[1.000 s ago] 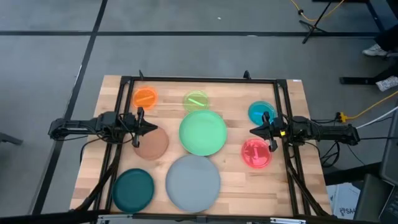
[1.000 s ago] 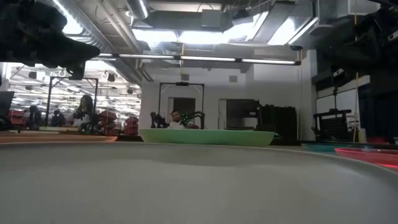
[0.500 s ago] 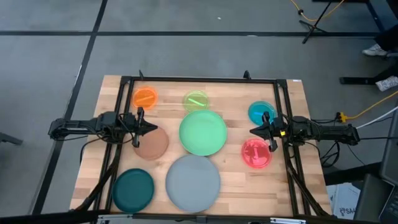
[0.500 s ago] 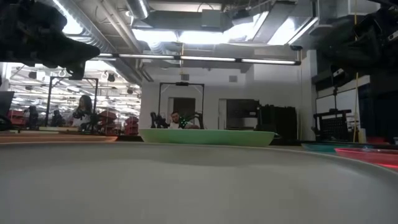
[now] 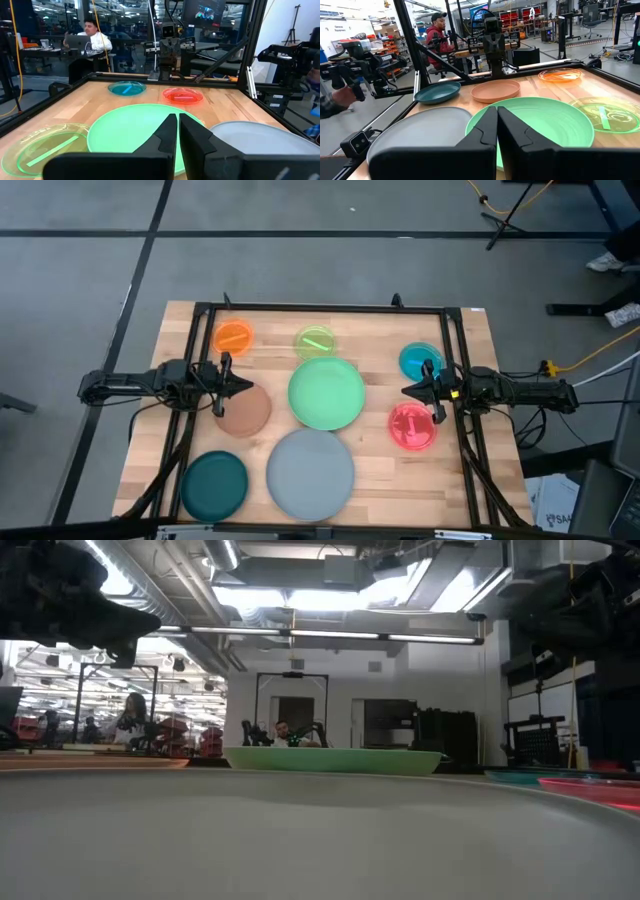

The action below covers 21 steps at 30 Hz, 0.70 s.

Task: Stack plastic plates
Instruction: Stack the green plate on top of the gray plate

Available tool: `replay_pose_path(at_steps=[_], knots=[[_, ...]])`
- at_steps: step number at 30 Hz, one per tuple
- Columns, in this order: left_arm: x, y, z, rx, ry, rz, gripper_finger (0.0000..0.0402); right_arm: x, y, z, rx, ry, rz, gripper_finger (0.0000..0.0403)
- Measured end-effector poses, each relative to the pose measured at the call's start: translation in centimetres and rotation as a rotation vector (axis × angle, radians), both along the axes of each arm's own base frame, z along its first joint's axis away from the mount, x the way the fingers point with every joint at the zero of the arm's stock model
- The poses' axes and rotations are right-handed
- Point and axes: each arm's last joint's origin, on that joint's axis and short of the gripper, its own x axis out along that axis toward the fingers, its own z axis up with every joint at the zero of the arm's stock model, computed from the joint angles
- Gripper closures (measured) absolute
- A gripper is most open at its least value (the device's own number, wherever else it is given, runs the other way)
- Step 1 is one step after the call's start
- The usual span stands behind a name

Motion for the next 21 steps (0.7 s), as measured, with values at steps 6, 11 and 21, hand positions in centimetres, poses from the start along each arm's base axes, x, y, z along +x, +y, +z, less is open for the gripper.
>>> replay_pose_path(at_steps=[6,11,21], knots=[[0.0,0.0,0.0,0.001,0.000,0.008,0.0388,0.0,0.0,0.0,0.000,0.000,0.000,0.0397],[0.0,0.1,0.0,-0.001,-0.005,0.047,0.0388,0.0,0.0,0.0,0.000,0.000,0.000,0.0397],[-0.1,0.2,1.1,-0.011,-0.111,0.064,0.0388,0.0,0.0,0.0,0.000,-0.001,0.000,0.0397]])
